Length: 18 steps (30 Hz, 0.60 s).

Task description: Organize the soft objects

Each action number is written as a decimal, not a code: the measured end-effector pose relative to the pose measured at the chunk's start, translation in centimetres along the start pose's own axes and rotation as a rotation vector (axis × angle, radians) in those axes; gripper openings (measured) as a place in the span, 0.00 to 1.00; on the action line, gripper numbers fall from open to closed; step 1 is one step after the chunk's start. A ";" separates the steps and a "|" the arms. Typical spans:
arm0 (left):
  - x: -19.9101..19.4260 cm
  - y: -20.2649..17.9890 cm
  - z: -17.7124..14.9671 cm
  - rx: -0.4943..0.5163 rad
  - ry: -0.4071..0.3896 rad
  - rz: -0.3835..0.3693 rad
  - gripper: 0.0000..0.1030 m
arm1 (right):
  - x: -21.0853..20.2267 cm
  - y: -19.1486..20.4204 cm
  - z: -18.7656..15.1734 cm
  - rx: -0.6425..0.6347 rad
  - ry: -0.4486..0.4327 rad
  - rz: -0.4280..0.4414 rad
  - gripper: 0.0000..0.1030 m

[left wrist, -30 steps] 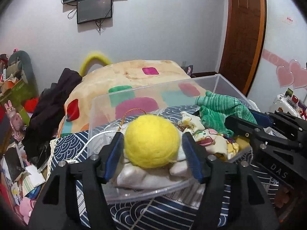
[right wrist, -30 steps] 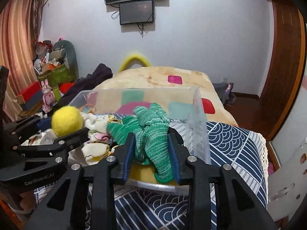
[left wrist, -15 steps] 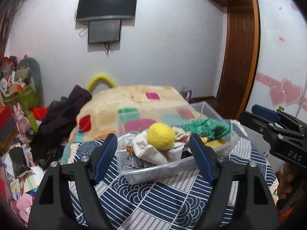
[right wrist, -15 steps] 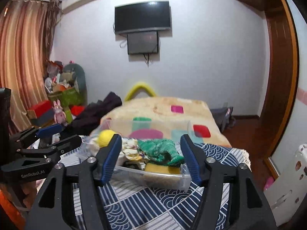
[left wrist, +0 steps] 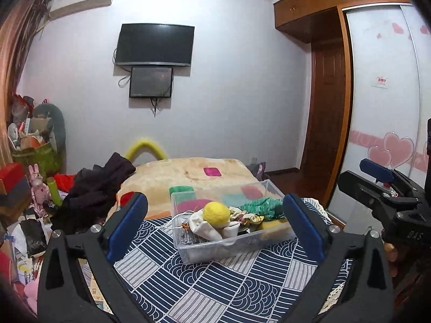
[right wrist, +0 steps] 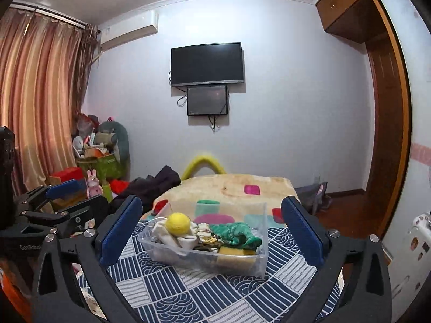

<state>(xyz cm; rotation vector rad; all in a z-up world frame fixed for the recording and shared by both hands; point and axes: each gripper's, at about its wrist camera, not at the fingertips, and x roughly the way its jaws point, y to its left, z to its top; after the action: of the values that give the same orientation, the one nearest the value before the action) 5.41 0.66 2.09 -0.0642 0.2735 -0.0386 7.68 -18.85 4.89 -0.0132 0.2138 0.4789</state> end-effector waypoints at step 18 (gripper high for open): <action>-1.4 -0.4 -0.3 0.002 -0.008 -0.007 1.00 | -0.7 0.1 -0.4 0.022 0.001 0.002 1.00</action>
<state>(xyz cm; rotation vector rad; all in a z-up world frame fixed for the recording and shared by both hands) 3.93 0.28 2.18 -0.0632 0.2649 -0.0458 6.99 -19.11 4.60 0.0078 0.2196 0.4781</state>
